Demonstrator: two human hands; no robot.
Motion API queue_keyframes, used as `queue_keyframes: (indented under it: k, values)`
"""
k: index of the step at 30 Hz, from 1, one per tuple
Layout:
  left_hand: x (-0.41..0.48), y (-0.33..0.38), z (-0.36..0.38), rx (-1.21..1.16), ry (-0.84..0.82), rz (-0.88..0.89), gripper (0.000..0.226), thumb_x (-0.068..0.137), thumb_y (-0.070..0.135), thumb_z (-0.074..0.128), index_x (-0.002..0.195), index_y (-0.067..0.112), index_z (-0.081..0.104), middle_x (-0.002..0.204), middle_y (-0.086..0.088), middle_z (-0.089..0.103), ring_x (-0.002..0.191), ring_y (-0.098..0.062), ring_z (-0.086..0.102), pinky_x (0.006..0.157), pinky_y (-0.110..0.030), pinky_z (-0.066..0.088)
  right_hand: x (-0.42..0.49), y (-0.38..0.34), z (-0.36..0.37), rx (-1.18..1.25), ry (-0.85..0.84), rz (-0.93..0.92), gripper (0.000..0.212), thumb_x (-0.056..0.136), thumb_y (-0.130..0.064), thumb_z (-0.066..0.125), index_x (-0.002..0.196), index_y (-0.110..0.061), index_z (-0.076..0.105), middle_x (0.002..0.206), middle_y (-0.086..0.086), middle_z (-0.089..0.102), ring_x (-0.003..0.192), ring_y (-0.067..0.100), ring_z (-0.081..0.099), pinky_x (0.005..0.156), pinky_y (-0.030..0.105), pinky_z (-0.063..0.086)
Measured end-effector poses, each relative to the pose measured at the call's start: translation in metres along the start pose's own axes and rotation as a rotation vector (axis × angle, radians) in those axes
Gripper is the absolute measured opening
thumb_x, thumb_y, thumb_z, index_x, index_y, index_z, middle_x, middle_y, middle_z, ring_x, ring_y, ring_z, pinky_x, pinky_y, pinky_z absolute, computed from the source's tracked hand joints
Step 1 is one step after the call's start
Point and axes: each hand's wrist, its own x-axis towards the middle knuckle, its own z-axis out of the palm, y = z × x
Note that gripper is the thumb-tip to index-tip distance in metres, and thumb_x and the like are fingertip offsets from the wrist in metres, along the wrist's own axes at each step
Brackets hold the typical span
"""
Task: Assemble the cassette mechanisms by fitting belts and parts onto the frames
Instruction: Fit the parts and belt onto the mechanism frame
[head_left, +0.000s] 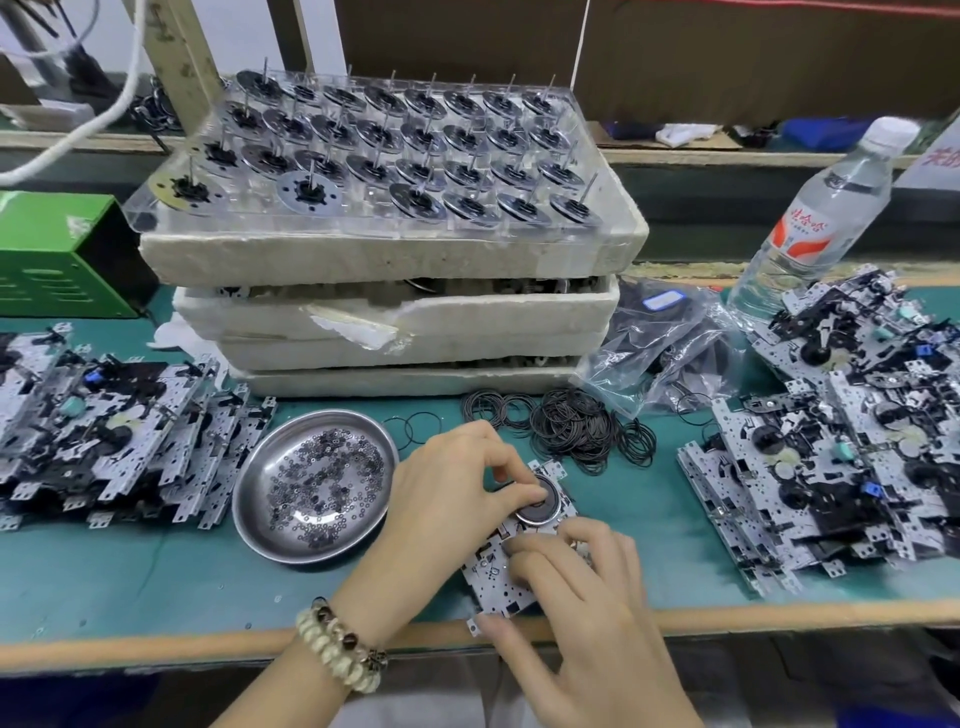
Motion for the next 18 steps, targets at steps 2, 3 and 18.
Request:
queue_keyframes:
  k: [2,3,18]
  values:
    - [0.0,-0.001,0.0,0.0,0.001,0.017,0.014,0.077,0.058,0.076,0.072,0.046,0.071,0.086,0.019,0.059,0.083,0.0,0.056,0.07,-0.029,0.048,-0.002,0.007,-0.004,-0.055,-0.009,-0.047,0.04,0.093,-0.052,0.052,0.082,-0.016,0.066,0.111,-0.009,0.066,0.099,0.021,0.049,0.088,0.033,0.037]
    - [0.001,-0.001,0.0,-0.001,0.0,0.026,0.014,0.077,0.058,0.076,0.071,0.047,0.07,0.087,0.019,0.059,0.083,0.001,0.055,0.07,-0.028,0.047,-0.004,0.012,-0.006,-0.066,-0.009,-0.046,0.042,0.094,-0.052,0.049,0.083,-0.016,0.067,0.114,-0.007,0.066,0.101,0.022,0.049,0.089,0.033,0.037]
    - [-0.012,-0.024,-0.01,0.239,0.167,0.675,0.026,0.077,0.005,0.074,0.087,0.029,0.079,0.099,0.003,0.064,0.077,-0.012,0.043,0.041,-0.03,0.043,0.005,0.068,-0.039,0.177,-0.361,0.556,0.047,0.093,-0.054,0.042,0.063,-0.019,0.049,0.057,0.011,0.054,0.051,0.019,0.048,0.061,0.041,0.044]
